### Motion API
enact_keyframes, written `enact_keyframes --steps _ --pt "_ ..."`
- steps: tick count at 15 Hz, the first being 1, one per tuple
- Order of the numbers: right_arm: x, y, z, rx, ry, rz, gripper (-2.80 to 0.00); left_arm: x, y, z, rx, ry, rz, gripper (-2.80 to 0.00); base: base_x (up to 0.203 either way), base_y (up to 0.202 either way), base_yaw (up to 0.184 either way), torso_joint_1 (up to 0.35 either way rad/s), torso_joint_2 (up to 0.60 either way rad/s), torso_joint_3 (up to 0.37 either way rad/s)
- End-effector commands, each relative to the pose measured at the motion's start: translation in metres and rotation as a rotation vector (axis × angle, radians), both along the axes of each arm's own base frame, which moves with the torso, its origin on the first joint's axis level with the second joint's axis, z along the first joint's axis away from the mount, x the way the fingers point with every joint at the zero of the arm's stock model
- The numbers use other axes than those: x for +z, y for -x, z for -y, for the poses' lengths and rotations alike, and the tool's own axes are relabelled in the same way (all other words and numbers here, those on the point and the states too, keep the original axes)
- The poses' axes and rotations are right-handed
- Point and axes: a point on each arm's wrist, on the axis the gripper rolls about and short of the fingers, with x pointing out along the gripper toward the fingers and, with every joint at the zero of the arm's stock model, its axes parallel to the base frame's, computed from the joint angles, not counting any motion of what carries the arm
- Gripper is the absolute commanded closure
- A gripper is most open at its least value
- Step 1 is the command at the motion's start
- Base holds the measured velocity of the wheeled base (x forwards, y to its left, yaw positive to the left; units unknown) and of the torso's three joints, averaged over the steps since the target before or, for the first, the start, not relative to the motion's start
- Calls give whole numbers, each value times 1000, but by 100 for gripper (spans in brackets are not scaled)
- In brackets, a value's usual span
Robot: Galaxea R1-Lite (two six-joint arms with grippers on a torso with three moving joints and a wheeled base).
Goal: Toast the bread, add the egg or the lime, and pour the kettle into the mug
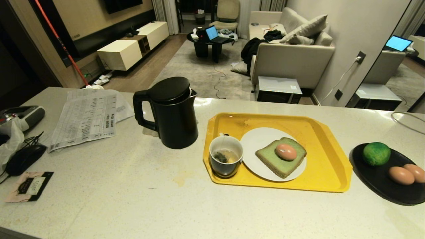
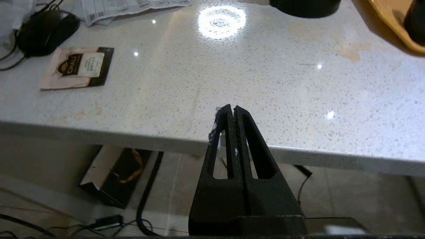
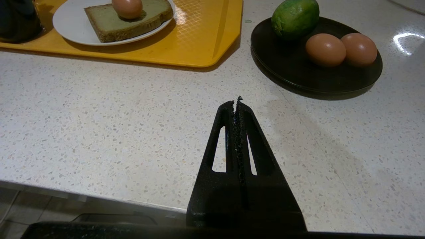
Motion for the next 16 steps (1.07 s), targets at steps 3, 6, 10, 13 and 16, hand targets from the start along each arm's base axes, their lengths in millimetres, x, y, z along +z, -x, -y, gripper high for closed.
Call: enact_keyframes --steps 3,6,10,13,16 --pt "-1 0 0 0 0 -3 0 0 0 0 2 6 0 0 0 0 0 0 0 0" --pt "-1 0 0 0 0 -3 0 0 0 0 2 6 0 0 0 0 0 0 0 0" --pt "-1 0 0 0 0 -3 0 0 0 0 1 6 0 0 0 0 0 0 0 0" --pt "-1 0 0 0 0 -3 0 0 0 0 1 6 0 0 0 0 0 0 0 0" --pt "-1 0 0 0 0 -3 0 0 0 0 1 6 0 0 0 0 0 0 0 0"
